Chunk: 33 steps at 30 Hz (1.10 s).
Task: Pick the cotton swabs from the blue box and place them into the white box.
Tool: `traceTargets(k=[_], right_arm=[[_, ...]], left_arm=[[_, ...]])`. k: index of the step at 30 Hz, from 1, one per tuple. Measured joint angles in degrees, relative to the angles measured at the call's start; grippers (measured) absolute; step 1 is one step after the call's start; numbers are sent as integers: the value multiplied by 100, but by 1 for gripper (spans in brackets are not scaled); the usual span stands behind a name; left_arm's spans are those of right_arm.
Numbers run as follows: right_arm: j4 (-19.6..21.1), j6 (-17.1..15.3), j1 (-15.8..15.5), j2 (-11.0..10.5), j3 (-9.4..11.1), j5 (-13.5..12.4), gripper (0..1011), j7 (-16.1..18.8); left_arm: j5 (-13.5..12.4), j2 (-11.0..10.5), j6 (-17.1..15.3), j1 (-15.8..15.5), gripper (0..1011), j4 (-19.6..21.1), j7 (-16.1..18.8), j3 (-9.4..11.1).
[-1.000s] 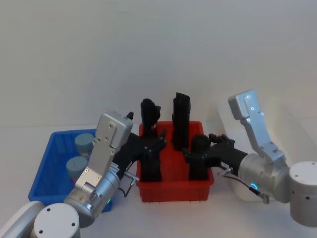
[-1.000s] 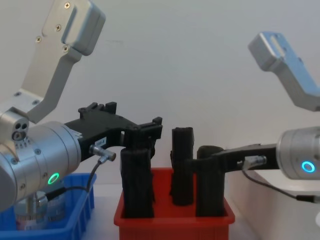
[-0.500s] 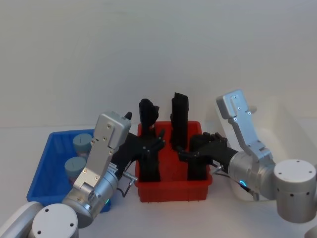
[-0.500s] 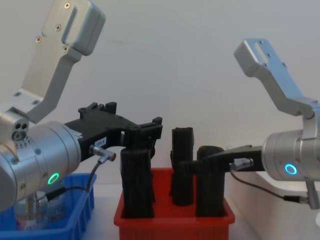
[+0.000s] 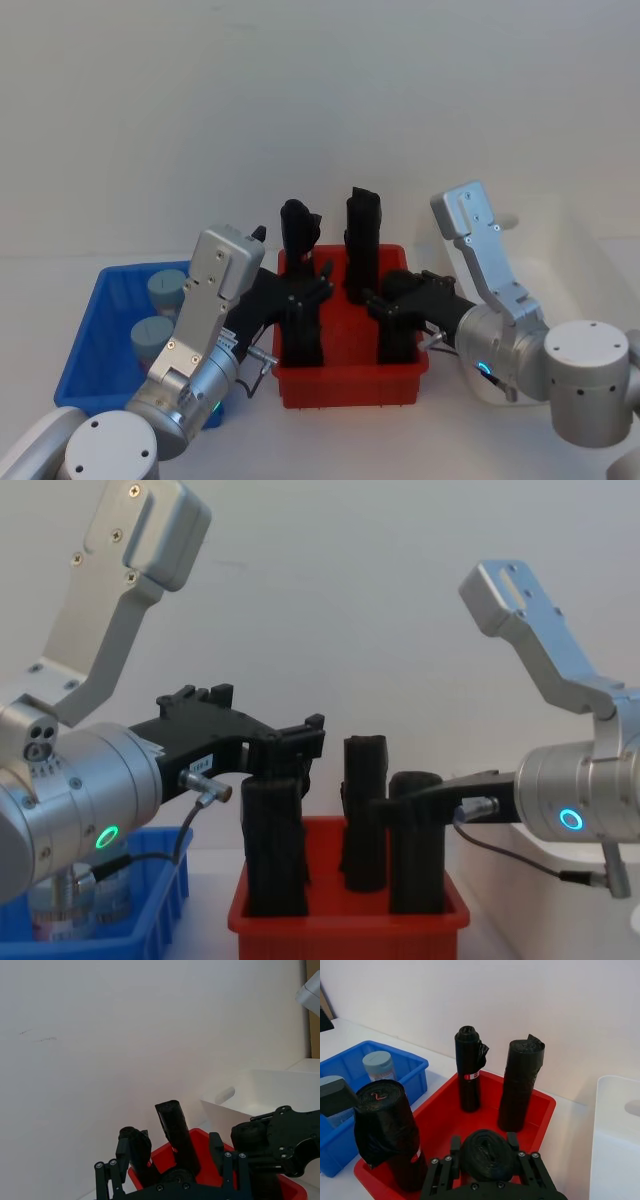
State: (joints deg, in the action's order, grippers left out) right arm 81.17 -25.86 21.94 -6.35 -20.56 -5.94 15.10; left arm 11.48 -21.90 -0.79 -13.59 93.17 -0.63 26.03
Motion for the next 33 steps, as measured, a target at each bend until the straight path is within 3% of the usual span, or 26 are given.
traceTargets(k=[3, 7, 17, 33], right_arm=[[-10, 5, 4, 6, -3, 6, 484, -5], [-13, 14, 6, 8, -5, 8, 435, -6], [118, 224, 15, 8, 40, -133, 379, -25], [635, 867, 118, -36, 255, -453, 345, -275]], left_arm=[[0, 0, 0, 0, 1003, 0, 0, 0], [0, 0, 0, 0, 1003, 0, 0, 0], [0, 0, 0, 0, 1003, 0, 0, 0], [0, 0, 0, 0, 1003, 0, 0, 0]])
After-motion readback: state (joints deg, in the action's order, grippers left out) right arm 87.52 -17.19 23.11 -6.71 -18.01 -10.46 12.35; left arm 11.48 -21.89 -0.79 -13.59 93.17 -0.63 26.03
